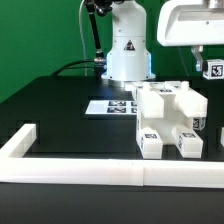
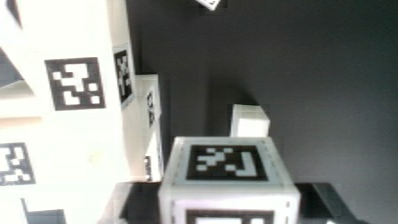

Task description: Assemble chair

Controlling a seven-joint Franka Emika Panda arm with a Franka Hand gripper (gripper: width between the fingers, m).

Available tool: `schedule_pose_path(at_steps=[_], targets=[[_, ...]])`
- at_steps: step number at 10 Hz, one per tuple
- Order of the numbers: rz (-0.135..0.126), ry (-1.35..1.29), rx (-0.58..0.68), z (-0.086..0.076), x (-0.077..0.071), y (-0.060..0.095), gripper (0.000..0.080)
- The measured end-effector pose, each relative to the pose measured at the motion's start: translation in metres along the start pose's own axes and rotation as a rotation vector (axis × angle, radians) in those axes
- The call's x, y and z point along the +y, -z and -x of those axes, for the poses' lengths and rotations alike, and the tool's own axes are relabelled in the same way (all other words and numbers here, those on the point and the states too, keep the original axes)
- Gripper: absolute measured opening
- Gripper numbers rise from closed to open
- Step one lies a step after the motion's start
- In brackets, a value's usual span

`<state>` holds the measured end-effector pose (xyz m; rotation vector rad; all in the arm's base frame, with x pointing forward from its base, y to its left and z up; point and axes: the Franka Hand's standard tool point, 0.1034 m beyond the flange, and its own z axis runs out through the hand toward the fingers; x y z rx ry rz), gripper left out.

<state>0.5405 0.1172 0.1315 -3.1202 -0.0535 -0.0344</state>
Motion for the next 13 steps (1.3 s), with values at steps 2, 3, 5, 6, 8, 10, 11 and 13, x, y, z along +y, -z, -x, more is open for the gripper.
schedule_pose_path(at_steps=[2, 3, 5, 6, 8, 10, 11, 13], targets=[[0.0, -0.002, 0.0, 0.0, 0.001, 0.0, 0.0287], [0.002, 0.019, -0.001, 0.0, 0.004, 0.001, 0.0287], [0.008, 0.053, 0.007, -0.005, 0.027, 0.006, 0.0287], [0.009, 0.075, 0.01, -0.008, 0.035, 0.008, 0.0287], [0.01, 0.079, 0.014, -0.01, 0.042, 0.009, 0.0287], [0.01, 0.08, 0.012, -0.01, 0.042, 0.008, 0.0287], [0.011, 0.087, 0.011, -0.01, 0.043, 0.007, 0.0287], [0.015, 0.092, 0.005, -0.009, 0.049, 0.003, 0.0287]])
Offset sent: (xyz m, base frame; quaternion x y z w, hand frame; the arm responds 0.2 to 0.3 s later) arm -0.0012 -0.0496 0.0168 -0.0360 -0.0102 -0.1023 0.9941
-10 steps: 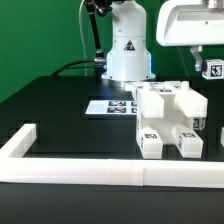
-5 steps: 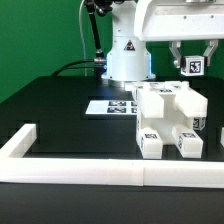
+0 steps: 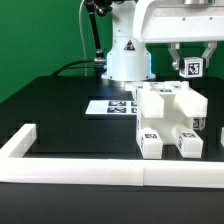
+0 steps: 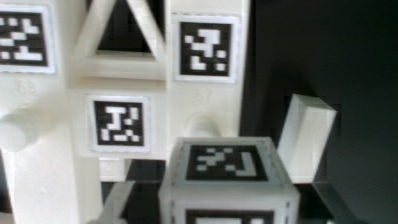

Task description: Assemble chair

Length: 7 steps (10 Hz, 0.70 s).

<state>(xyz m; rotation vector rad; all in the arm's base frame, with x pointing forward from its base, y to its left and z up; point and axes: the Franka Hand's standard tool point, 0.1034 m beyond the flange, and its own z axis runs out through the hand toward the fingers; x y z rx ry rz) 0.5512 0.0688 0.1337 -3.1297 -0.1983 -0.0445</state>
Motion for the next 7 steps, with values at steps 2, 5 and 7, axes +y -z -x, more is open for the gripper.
schedule_pose_path(at_steps=[2, 5, 7], targets=[[0.001, 0.0, -0.005, 0.0013, 0.0003, -0.0032, 0.0287], [0.003, 0.002, -0.013, 0.0034, -0.0007, -0.0081, 0.0287], [0.004, 0.002, -0.007, 0.002, -0.0006, -0.008, 0.0287]])
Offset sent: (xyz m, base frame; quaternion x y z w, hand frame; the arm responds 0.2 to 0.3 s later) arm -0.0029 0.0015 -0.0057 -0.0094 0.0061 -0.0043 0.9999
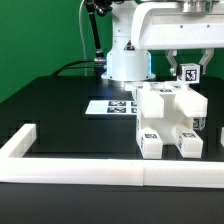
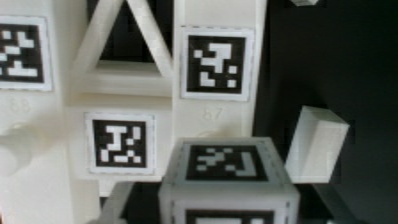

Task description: Assemble chair

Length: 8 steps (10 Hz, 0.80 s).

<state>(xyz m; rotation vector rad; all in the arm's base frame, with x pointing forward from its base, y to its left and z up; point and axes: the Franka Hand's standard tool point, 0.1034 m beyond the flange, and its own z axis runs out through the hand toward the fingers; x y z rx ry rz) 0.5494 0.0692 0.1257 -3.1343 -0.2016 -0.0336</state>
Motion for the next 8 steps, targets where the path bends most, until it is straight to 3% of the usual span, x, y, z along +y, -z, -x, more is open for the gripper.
schedule_pose_path(at_steps=[8], targets=[[0.001, -0.007, 0.0, 0.0, 0.0046, -0.0004, 0.0287]])
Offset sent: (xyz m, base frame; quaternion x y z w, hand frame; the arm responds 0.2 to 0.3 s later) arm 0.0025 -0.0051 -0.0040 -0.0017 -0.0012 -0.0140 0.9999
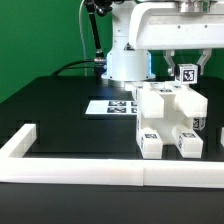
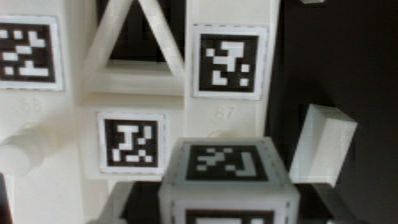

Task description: Assemble chair

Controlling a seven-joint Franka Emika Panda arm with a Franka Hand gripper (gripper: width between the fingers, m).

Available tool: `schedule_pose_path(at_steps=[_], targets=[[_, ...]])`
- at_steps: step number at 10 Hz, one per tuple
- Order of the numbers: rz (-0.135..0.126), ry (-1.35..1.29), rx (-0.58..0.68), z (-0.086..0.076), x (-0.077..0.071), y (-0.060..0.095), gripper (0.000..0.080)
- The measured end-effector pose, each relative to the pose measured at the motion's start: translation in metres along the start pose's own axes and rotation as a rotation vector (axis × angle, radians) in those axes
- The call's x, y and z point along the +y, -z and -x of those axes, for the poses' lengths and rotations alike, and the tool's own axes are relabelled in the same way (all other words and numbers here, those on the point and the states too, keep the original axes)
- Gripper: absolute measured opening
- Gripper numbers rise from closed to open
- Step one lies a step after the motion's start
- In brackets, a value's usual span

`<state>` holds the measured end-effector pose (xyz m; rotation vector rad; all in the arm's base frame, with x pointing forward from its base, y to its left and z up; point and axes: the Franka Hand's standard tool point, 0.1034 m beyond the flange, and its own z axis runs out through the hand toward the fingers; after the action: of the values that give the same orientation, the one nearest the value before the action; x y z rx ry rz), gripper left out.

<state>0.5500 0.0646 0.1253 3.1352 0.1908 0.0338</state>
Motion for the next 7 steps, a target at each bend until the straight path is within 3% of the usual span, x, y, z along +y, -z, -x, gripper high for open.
schedule_pose_path(at_steps=[7], targets=[[0.002, -0.001, 0.015, -0.0031, 0.0002, 0.0005, 0.0287]])
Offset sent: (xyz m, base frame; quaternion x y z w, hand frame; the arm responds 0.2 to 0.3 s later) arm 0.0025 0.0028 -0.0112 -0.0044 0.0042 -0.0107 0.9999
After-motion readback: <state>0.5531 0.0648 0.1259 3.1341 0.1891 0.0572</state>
